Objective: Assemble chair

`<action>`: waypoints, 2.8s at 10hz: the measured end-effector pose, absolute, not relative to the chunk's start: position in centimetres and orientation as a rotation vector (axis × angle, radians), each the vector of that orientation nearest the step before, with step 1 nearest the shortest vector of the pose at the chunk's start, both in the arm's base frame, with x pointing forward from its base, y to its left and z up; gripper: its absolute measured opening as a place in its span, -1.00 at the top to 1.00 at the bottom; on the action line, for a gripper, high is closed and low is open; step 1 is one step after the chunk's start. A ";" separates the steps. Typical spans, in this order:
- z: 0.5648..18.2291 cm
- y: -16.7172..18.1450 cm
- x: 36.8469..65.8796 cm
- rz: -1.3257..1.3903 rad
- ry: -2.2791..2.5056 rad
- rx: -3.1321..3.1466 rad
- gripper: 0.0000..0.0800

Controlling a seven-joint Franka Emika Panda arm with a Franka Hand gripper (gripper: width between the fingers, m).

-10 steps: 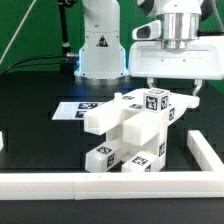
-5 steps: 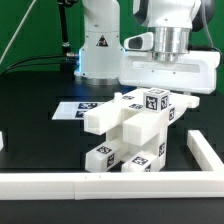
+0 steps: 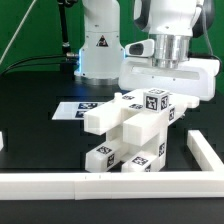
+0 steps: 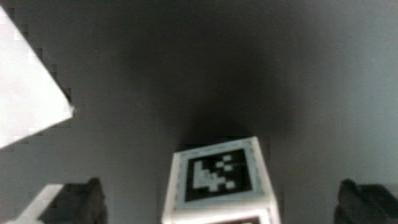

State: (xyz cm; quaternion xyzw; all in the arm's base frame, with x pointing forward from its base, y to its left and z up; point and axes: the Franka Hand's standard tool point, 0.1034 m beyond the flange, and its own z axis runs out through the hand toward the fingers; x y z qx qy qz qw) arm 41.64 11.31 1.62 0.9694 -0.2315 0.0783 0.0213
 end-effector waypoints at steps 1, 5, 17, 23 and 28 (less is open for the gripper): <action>1.5 11.4 41.5 0.239 -0.714 3.004 -0.62; 1.5 11.4 41.5 0.239 -0.703 3.006 0.04; 5.6 16.3 39.6 0.163 -0.722 3.075 0.29; 14.3 6.7 47.2 0.195 -0.444 3.208 0.29; 13.1 4.1 49.3 0.305 -0.272 3.149 0.29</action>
Offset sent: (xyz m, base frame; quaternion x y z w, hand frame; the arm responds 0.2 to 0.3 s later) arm 0.0000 0.0000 0.0000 0.0000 0.0000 0.0000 1.0000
